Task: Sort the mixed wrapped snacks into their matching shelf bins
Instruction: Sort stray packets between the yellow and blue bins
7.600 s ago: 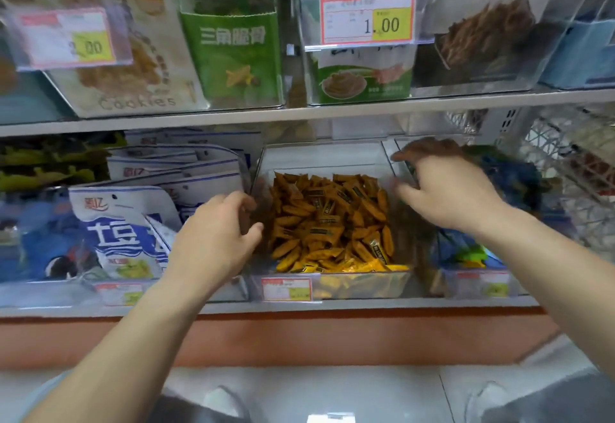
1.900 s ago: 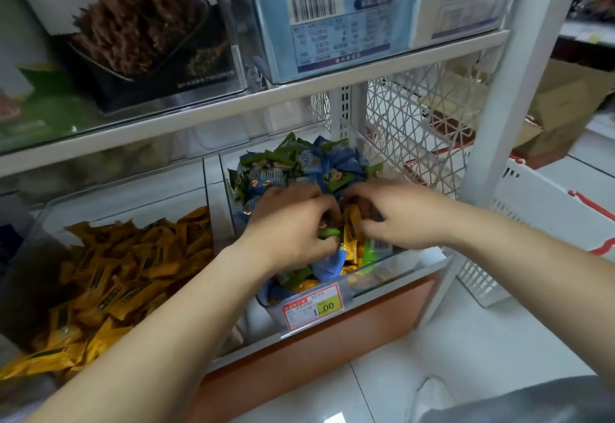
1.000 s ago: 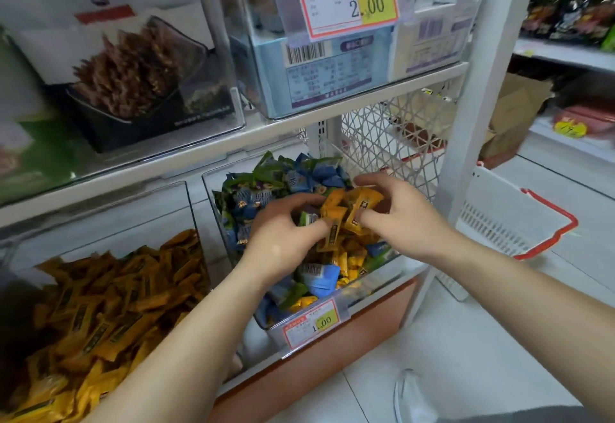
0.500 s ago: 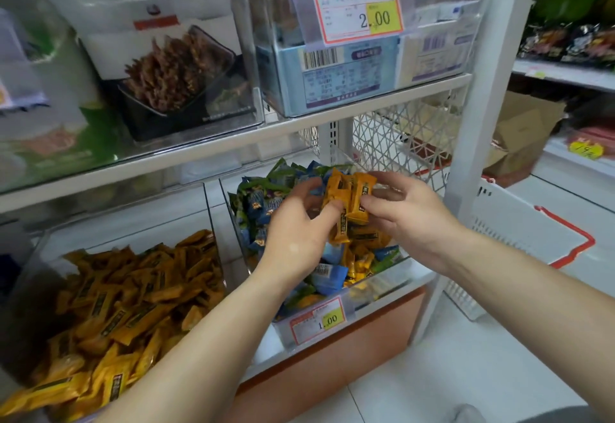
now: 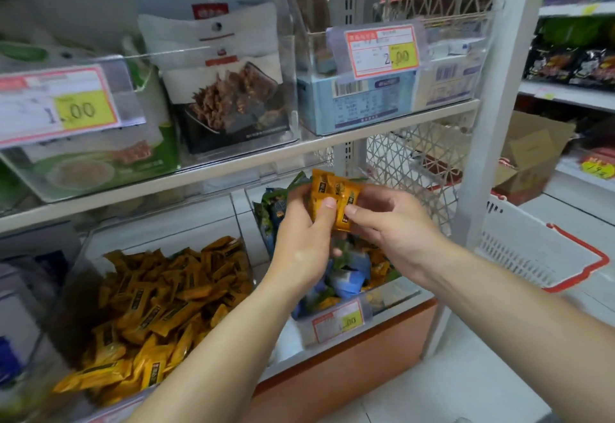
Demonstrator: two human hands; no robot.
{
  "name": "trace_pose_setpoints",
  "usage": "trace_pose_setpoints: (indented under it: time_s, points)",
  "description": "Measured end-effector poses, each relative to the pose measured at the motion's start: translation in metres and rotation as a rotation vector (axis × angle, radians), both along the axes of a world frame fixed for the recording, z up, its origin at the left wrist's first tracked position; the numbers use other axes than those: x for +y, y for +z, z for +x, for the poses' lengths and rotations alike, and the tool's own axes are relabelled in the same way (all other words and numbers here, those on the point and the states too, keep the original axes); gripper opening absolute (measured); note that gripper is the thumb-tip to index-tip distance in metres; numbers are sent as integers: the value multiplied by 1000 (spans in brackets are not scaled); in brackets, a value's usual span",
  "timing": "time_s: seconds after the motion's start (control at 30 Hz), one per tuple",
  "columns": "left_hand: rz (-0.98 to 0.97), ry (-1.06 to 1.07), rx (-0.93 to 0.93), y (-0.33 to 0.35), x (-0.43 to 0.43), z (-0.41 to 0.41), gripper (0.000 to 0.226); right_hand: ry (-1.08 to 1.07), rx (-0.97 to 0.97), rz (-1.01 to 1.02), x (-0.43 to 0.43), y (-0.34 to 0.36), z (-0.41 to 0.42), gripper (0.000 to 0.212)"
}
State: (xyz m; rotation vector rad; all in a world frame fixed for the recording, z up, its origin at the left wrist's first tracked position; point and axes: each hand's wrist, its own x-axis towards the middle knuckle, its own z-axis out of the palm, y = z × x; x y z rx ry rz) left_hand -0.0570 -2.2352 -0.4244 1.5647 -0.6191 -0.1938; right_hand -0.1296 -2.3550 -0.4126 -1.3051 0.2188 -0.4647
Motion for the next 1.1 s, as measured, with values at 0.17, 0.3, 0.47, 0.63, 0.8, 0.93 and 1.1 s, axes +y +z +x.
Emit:
trace_pose_setpoints:
  time_s: [0.17,0.3,0.47,0.63,0.8,0.93,1.1]
  points:
    - [104,59,-43,3,66,18,58,138,-2,-42,52,2,25,24]
    - [228,200,-60,5,121,39,45,248,65,-135,78,1,37,21]
    - [688,226,-295,7,188,58,43,160,102,-792,66,2,45,29]
    - [992,176,-395,0,194,59,65,118,185,-1137,44,0,41,33]
    - [645,103,-589,12,144,27,24,115,213,-1191,2,11,21,19]
    - [611,-109,-761,7,91,-8,15,100,248,-1204,-31,3,5,10]
    - [777,-225,-878,-17,37,-21,17,115,361,-1274,-60,-19,-6,20]
